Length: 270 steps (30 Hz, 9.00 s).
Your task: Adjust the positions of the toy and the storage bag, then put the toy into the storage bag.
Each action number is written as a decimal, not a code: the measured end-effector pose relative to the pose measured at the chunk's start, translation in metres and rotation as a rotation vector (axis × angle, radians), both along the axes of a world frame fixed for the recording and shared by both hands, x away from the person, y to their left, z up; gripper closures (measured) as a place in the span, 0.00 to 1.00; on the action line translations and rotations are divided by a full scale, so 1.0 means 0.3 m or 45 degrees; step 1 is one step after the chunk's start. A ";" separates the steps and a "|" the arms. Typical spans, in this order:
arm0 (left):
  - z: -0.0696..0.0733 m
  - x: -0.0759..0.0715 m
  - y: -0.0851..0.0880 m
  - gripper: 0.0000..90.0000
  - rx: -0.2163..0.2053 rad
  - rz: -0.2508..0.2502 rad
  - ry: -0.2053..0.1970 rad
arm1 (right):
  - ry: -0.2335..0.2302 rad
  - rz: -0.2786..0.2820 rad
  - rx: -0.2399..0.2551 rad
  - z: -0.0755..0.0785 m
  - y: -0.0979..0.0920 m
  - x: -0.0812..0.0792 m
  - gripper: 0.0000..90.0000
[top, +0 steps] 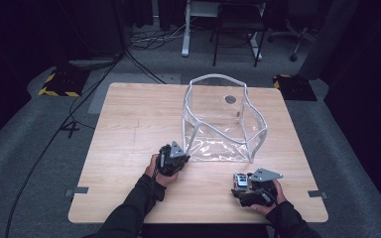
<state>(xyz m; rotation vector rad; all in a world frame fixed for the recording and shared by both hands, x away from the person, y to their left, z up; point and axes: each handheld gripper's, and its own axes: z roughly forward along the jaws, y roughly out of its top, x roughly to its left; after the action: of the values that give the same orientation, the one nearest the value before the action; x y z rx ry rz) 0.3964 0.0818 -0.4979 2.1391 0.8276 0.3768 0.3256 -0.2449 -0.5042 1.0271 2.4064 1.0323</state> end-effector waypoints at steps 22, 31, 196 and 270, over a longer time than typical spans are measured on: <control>0.004 -0.007 0.039 0.97 0.010 -0.003 0.011 | -0.062 -0.209 0.049 0.006 -0.036 -0.008 0.64; 0.003 -0.004 0.042 0.97 0.011 -0.012 0.012 | -0.057 -0.222 0.040 0.004 -0.038 -0.008 0.46; -0.017 -0.190 0.418 0.17 0.103 0.047 0.132 | -0.178 -0.341 0.133 0.077 -0.350 0.343 0.53; -0.018 -0.190 0.415 0.16 0.102 0.071 0.120 | -0.419 -0.167 0.230 0.541 -0.240 0.356 0.53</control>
<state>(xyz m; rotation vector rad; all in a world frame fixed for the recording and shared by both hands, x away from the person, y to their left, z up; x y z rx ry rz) 0.3395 0.2062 -0.5033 2.2256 0.9419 0.3452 0.4325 -0.3170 -0.3420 0.9706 1.9866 1.2775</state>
